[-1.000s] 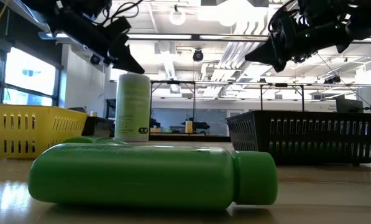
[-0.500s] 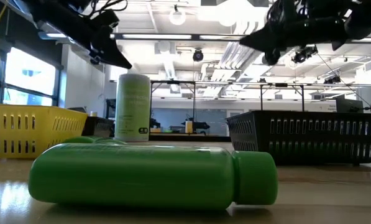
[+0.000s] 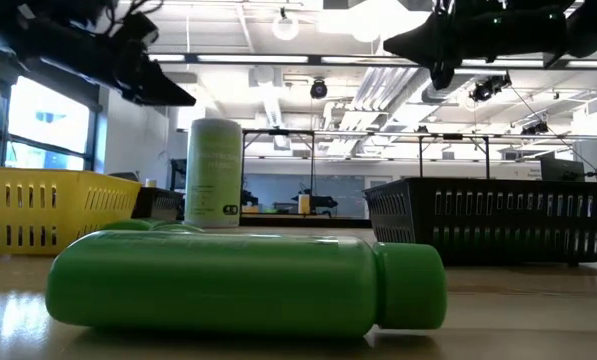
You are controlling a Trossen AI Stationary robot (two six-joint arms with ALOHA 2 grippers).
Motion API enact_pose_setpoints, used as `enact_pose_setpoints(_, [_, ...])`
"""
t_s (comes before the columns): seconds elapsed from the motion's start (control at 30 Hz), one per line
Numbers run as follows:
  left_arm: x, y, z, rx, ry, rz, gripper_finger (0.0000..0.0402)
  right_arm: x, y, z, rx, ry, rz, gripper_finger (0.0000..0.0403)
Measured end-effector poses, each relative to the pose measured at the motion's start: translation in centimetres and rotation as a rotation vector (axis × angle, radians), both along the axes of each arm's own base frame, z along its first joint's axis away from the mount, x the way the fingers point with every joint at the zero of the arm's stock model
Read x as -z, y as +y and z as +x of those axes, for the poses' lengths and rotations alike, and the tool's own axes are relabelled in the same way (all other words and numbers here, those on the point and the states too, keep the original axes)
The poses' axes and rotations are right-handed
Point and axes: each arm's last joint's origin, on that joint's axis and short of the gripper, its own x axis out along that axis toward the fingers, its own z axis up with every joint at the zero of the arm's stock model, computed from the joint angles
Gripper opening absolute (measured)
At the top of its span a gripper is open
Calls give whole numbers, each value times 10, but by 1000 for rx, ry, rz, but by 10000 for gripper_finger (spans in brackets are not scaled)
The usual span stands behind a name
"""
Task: Pick & Place Travel size toiletries
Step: Put the green shampoo into the bottom right black bin
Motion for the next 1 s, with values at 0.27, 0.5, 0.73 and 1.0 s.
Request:
enact_pose_setpoints(0.27, [-9, -9, -21, 40, -26, 34, 63, -3, 12, 3, 13, -36, 1, 3])
enact_pose_setpoints(0.5, [3, -14, -34, 54, -41, 37, 63, -5, 16, 14, -4, -58, -7, 3])
enact_pose_setpoints(0.73, [8, -19, -47, 60, -123, 76, 63, -19, 21, 45, -42, 8, -56, 3])
enact_pose_setpoints(1.0, [21, -21, -53, 59, -126, 60, 63, -33, 26, 87, -68, 182, -49, 3])
